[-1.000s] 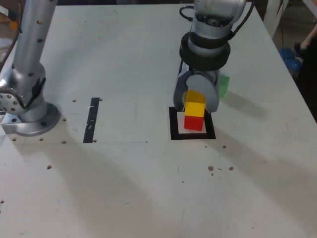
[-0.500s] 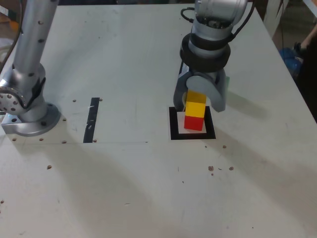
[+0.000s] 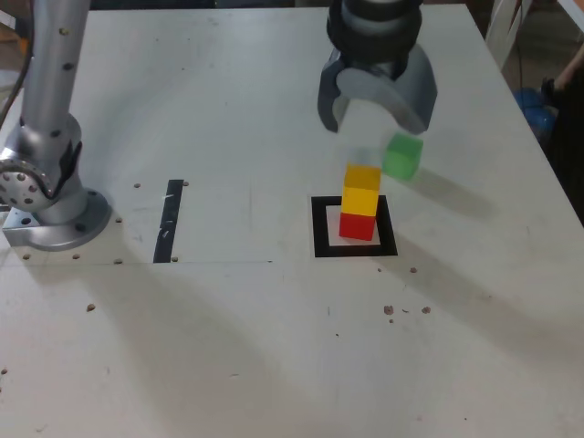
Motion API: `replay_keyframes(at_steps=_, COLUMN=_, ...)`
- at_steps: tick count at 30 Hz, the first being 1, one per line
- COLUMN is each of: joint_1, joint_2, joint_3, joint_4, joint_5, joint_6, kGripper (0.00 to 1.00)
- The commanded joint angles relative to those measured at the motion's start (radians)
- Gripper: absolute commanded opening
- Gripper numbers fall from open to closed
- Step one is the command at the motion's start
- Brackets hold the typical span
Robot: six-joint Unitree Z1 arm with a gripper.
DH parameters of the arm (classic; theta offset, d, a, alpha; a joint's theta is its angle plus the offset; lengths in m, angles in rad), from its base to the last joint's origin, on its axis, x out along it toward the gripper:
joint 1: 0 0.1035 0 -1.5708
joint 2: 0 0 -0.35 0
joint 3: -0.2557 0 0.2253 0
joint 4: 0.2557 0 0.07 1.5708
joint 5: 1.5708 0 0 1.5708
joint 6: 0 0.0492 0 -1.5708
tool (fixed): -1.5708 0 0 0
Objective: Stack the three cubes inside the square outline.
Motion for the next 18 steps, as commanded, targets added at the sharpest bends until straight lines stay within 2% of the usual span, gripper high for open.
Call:
replay_keyframes(at_steps=1, joint_1=0.02, joint_2=0.03, joint_3=-0.008, joint_4=-0.015, joint_5=0.004, joint_6=0.034, kGripper=0.99)
replay_keyframes(at_steps=7, joint_1=0.097, joint_2=0.127, joint_3=-0.052, joint_4=-0.064, joint_5=0.004, joint_6=0.135, kGripper=0.99)
replay_keyframes(at_steps=11, joint_1=0.121, joint_2=0.193, joint_3=-0.103, joint_4=-0.071, joint_5=0.001, joint_6=0.162, kGripper=0.99)
replay_keyframes(at_steps=15, joint_1=0.123, joint_2=0.219, joint_3=-0.127, joint_4=-0.081, joint_5=-0.009, joint_6=0.171, kGripper=0.99)
replay_keyframes(at_steps=18, joint_1=0.123, joint_2=0.231, joint_3=-0.132, joint_4=-0.082, joint_5=-0.02, joint_6=0.175, kGripper=0.95)
